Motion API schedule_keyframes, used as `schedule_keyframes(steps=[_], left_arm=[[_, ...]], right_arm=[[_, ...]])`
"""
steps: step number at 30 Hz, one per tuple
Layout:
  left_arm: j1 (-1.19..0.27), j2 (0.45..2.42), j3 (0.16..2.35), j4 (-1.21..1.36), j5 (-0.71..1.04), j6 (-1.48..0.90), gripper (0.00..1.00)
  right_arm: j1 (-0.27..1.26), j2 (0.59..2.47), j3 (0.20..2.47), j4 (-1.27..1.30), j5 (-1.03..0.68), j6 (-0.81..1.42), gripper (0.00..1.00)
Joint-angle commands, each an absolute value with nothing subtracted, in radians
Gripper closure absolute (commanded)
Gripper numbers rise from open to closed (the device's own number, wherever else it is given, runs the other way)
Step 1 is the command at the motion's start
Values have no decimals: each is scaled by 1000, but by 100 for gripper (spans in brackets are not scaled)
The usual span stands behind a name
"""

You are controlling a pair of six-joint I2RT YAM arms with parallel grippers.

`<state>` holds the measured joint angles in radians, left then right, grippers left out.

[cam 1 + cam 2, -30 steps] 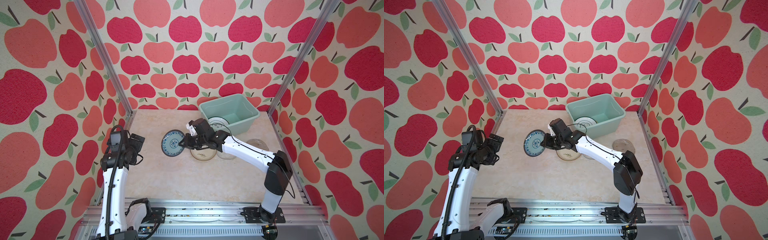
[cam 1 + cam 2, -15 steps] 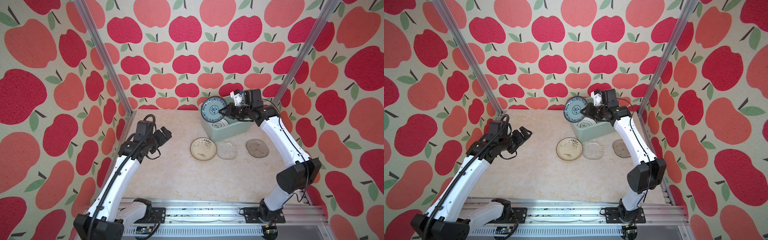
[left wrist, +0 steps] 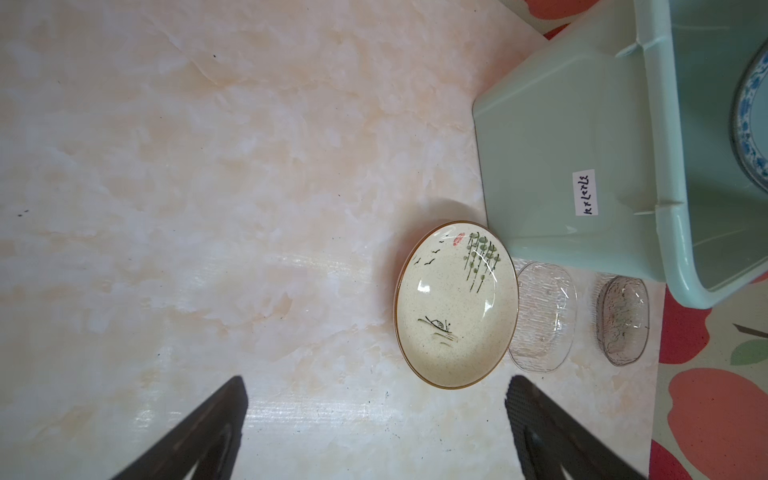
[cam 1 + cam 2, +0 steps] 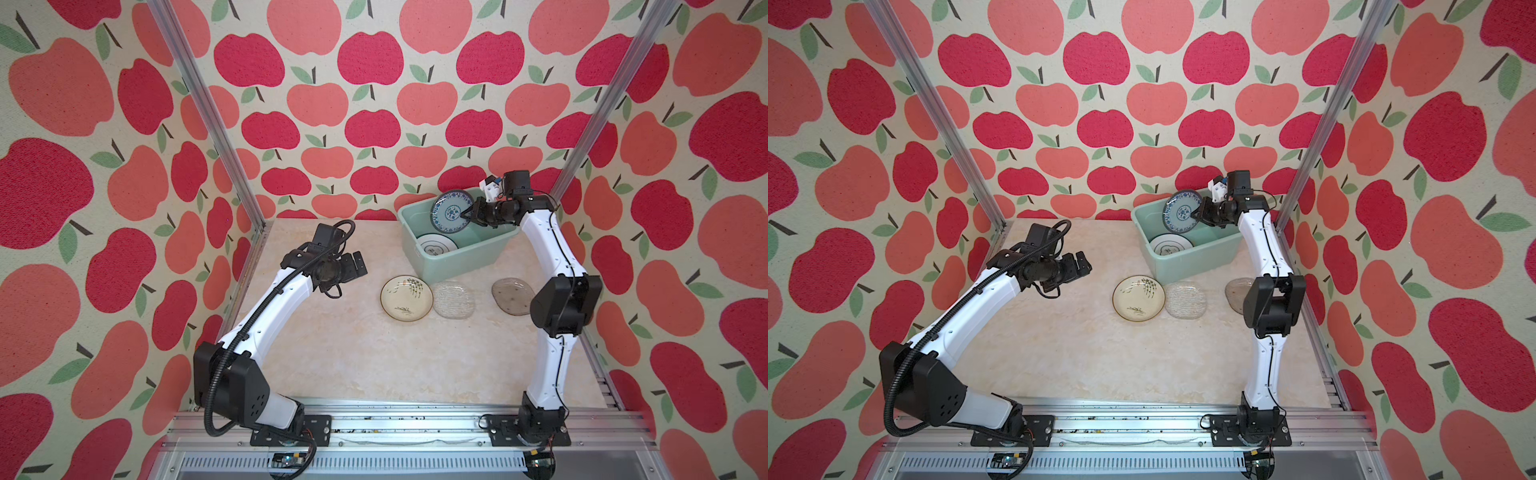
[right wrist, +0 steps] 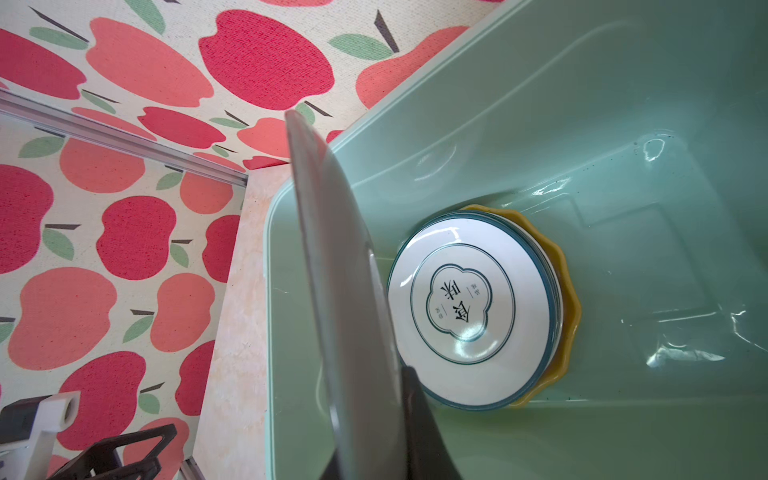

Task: Place the plates into the plastic bin on the countertop
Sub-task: 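Carry the blue-and-white plate toward the bin with the right gripper while the left withdraws, then lower the blue-and-white plate into the bin onto the stack and open the right gripper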

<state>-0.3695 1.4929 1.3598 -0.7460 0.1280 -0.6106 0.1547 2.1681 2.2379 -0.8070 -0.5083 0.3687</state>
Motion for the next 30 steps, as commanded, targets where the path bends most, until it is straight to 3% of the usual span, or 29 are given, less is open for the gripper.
schedule_keyframes(steps=[1, 19, 30], left_arm=[[-392, 1540, 1404, -761, 114, -570, 1], [-465, 1719, 1507, -815, 108, -529, 1], [-475, 1766, 1561, -851, 92, -518, 1]], right_arm=[[163, 2220, 2300, -859, -511, 301, 93], [218, 2432, 2330, -852, -542, 236, 88], [216, 2467, 2331, -878, -459, 219, 69]])
